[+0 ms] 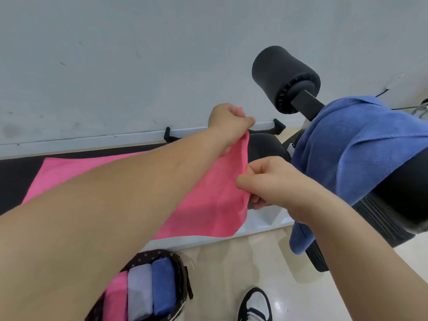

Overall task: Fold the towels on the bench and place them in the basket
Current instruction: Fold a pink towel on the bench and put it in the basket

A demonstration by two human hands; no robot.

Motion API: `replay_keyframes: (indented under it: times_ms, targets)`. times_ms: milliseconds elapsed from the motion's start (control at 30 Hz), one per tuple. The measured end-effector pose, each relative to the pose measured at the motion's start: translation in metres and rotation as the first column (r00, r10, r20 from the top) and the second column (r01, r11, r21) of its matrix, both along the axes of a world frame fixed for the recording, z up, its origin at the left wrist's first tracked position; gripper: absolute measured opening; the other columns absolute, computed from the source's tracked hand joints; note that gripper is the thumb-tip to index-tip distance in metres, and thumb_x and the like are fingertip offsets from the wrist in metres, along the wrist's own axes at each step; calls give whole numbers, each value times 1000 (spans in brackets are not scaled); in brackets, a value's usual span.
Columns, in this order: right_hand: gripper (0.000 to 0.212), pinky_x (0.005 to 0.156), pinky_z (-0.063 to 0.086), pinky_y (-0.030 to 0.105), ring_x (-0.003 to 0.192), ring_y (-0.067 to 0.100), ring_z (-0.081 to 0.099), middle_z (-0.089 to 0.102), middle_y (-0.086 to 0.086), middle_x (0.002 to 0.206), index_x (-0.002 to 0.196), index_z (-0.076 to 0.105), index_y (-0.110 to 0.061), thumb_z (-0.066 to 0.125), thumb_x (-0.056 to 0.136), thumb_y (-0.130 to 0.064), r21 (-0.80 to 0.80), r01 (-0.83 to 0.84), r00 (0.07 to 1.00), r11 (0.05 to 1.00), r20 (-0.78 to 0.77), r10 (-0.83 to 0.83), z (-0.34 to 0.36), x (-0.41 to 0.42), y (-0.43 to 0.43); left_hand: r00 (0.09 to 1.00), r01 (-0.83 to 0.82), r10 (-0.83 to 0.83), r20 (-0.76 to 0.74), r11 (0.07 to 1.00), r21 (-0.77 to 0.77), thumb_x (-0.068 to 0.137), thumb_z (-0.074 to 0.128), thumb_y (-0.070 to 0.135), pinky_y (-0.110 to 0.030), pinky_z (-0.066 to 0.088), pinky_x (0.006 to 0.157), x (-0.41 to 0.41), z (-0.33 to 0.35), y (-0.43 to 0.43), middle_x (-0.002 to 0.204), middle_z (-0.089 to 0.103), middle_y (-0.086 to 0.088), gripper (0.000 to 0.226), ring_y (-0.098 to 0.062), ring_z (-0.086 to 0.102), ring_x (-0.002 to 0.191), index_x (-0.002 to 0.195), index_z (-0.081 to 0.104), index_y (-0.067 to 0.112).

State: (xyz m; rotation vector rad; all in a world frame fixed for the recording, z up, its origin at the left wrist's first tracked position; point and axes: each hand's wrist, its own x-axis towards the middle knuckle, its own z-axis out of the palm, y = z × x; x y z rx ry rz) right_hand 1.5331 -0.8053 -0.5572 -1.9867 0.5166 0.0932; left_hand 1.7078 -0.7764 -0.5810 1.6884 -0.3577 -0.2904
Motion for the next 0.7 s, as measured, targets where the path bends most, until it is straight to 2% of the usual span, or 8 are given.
replay_keyframes:
  times_ms: [67, 167, 267, 333, 400, 467, 533, 700]
  targets:
    - [22, 68, 62, 45, 65, 23, 48, 44, 12, 67, 66, 49, -3, 62, 83, -7, -24, -66, 998, 998, 8, 66, 0, 6, 15, 996, -84, 85, -37, 996, 26, 81, 71, -1, -26, 51, 58, 14, 8, 32, 87, 65, -6, 18, -19, 61, 67, 83, 63, 15]
    - [30, 62, 45, 41, 64, 21, 41, 36, 9, 65, 63, 41, -8, 64, 82, -11, -48, -176, 982, 983, 62, 179, 5, 19, 48, 982, -160, 162, -92, 987, 34, 83, 67, -4, -19, 44, 43, 35, 20, 91, 78, 57, -7, 17, -19, 55, 60, 86, 61, 11]
    - [30, 57, 39, 32, 62, 19, 38, 34, 9, 66, 66, 41, -3, 64, 83, -11, -65, -296, 949, 953, 89, 301, 9, 37, 92, 953, -234, 244, -180, 970, 71, 90, 61, -1, -28, 56, 46, 47, 25, 154, 70, 53, -8, 17, -20, 55, 50, 81, 55, 12]
    - [28, 57, 37, 32, 64, 20, 36, 33, 10, 68, 66, 42, -3, 63, 85, -9, -43, -372, 923, 927, 93, 374, 9, 50, 123, 949, -297, 309, -59, 943, 151, 91, 52, 5, -49, 64, 55, 57, 20, 196, 73, 56, -8, 15, -23, 60, 57, 79, 56, 13]
    - [29, 60, 37, 36, 65, 21, 35, 34, 9, 67, 65, 42, -7, 62, 85, -8, -19, -429, 898, 903, 96, 429, 4, 64, 154, 929, -370, 356, 101, 901, 228, 90, 46, 12, -57, 64, 65, 62, 17, 236, 93, 64, -7, 15, -29, 68, 79, 92, 61, 15]
    - [27, 60, 38, 35, 65, 20, 38, 37, 7, 66, 66, 44, -12, 63, 86, -10, -22, -468, 881, 883, 69, 468, -4, 76, 182, 905, -424, 390, 173, 862, 276, 95, 45, 14, -50, 65, 70, 69, 12, 270, 108, 63, -6, 21, -32, 69, 93, 107, 63, 16]
    - [20, 59, 41, 34, 65, 19, 43, 42, 8, 68, 72, 49, -11, 62, 86, -10, -14, -507, 861, 862, 38, 507, -11, 88, 207, 886, -462, 423, 192, 842, 278, 99, 45, 15, -40, 62, 65, 76, 5, 298, 114, 61, -5, 23, -30, 67, 95, 115, 62, 18]
    - [27, 58, 42, 33, 60, 21, 49, 50, 10, 63, 64, 46, -17, 62, 85, -11, -6, -575, 818, 818, -7, 575, -18, 112, 257, 869, -491, 445, 217, 832, 260, 103, 47, 16, -26, 49, 55, 99, -15, 357, 113, 63, -6, 26, -16, 62, 80, 125, 61, 16]
